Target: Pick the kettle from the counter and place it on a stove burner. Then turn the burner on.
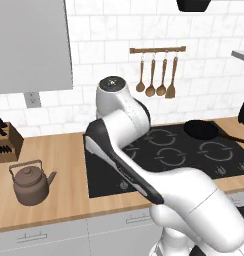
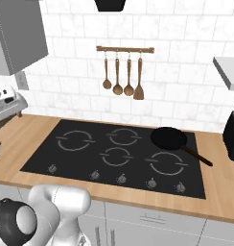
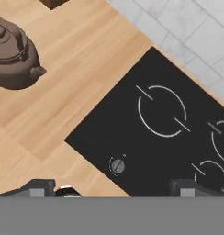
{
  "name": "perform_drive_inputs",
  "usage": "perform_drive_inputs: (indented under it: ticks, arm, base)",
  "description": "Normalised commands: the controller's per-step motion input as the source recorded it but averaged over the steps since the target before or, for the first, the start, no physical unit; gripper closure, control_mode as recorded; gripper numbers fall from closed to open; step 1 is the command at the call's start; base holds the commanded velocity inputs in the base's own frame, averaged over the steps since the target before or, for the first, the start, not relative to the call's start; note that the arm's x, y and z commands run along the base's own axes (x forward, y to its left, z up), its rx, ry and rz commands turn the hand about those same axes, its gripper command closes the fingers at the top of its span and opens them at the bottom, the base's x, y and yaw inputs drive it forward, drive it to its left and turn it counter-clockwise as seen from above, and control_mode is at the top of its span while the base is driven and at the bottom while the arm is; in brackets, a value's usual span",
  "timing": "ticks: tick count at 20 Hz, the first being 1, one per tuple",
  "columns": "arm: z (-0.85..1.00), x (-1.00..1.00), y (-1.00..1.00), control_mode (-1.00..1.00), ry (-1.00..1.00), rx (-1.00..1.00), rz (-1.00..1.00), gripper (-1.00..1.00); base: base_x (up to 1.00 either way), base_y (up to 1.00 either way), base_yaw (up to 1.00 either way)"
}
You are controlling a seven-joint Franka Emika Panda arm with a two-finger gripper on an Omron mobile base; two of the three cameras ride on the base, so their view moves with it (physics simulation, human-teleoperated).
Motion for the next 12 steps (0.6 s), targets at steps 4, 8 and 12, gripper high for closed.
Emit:
perform_drive_inputs:
  ticks: [4, 8, 12]
  arm:
    - [0.0, 0.0, 1.0, -1.0, -0.09, -0.07, 0.4, -1.0]
    - [-0.13, 0.0, 1.0, -1.0, -0.07, 0.0, 0.47, -1.0]
    - [-0.46, 0.0, 1.0, -1.0, -0.01, 0.03, 0.51, -1.0]
  base:
    - [0.0, 0.0, 0.0]
    - [0.0, 0.0, 0.0]
    - [0.0, 0.0, 0.0]
